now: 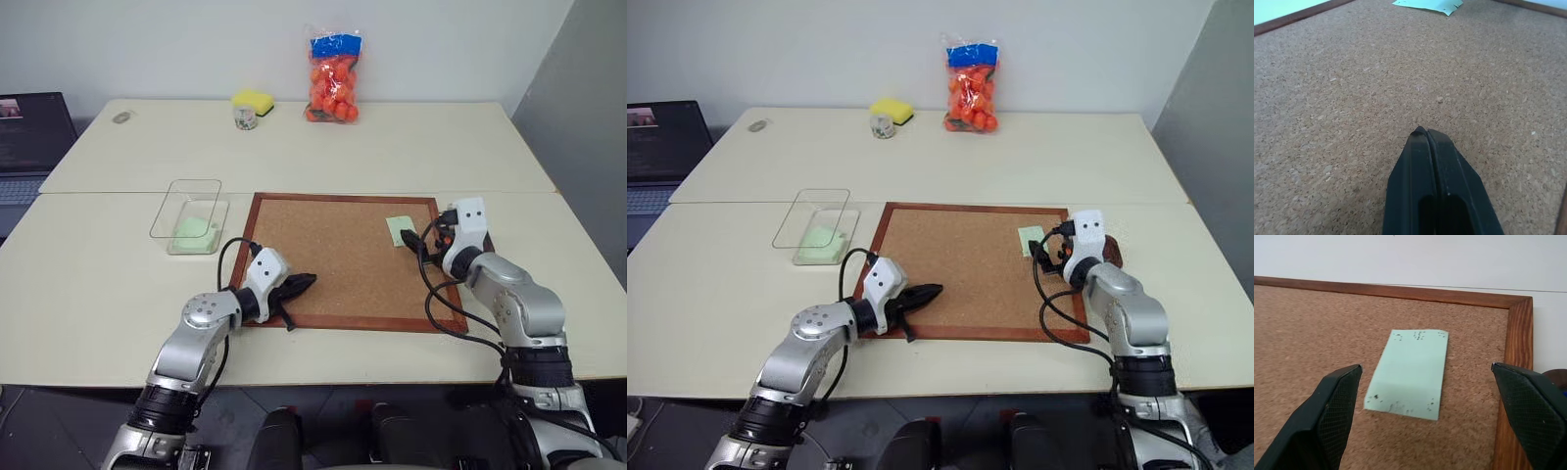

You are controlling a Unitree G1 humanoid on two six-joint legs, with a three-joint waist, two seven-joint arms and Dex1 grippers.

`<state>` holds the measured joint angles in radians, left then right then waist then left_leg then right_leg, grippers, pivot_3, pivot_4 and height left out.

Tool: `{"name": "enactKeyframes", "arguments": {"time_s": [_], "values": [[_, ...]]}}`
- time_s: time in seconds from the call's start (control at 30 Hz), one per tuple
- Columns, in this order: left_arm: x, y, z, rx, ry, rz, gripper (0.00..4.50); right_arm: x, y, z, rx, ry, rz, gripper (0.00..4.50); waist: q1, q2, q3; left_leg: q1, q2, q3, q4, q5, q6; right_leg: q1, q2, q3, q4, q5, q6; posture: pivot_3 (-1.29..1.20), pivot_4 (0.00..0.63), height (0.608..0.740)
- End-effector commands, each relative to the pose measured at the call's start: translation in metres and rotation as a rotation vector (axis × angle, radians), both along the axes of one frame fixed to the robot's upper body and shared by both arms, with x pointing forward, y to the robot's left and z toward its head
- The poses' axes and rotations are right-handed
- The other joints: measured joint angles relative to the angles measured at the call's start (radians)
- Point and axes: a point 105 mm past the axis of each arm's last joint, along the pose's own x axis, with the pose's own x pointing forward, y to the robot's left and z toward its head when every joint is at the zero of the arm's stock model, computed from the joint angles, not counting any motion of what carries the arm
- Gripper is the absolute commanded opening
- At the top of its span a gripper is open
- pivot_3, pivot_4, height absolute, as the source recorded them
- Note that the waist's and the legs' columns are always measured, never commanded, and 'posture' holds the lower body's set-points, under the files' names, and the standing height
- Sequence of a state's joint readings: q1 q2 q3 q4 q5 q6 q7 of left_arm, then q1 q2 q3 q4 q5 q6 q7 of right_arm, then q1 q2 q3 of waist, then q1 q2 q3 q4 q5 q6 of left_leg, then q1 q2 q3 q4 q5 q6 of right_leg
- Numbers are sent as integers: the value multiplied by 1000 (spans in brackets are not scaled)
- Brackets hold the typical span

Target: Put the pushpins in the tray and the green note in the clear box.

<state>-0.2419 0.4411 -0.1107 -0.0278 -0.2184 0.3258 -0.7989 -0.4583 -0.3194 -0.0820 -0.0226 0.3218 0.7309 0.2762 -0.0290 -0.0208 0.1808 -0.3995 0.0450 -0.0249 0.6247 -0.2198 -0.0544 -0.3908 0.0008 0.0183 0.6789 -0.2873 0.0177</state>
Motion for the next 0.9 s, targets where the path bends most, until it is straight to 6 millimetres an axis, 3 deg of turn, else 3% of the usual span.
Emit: {"name": "enactKeyframes", "arguments": {"time_s": [0.03, 0.3, 0.57, 0.83, 0.9], "values": [[7, 5, 24, -98, 15, 17, 0, 8, 1, 3, -30, -2, 4, 4482, -1, -1, 1, 0, 0, 0, 0, 0, 0, 0, 0, 0, 0, 0, 0, 0, 150, 740], [22, 11, 54, -187, 9, 55, 0, 12, 3, -11, -26, 72, 37, 4482, -1, -1, 1, -3, 0, 1, 0, 0, 0, -4, 1, 0, 0, 0, 0, 0, 150, 740], [21, 7, 53, -175, 6, 40, 0, 5, 21, -19, -67, 130, 118, 4482, -2, -2, 2, -2, 0, 1, 0, 0, 0, -4, 1, 0, 1, 0, 0, 0, 150, 740], [25, 6, 54, -177, 0, 45, 0, 6, 26, -19, -155, 126, 123, 4482, -3, -2, 1, -2, 1, 1, 0, 0, 0, -4, 1, 1, 1, 0, 0, 0, 150, 740], [25, 5, 53, -176, -1, 45, 0, 6, 29, -18, -141, 125, 131, 4117, -3, -2, 2, -2, 1, 1, 0, 0, 0, -4, 1, 1, 1, 0, 0, 0, 150, 740]]}}
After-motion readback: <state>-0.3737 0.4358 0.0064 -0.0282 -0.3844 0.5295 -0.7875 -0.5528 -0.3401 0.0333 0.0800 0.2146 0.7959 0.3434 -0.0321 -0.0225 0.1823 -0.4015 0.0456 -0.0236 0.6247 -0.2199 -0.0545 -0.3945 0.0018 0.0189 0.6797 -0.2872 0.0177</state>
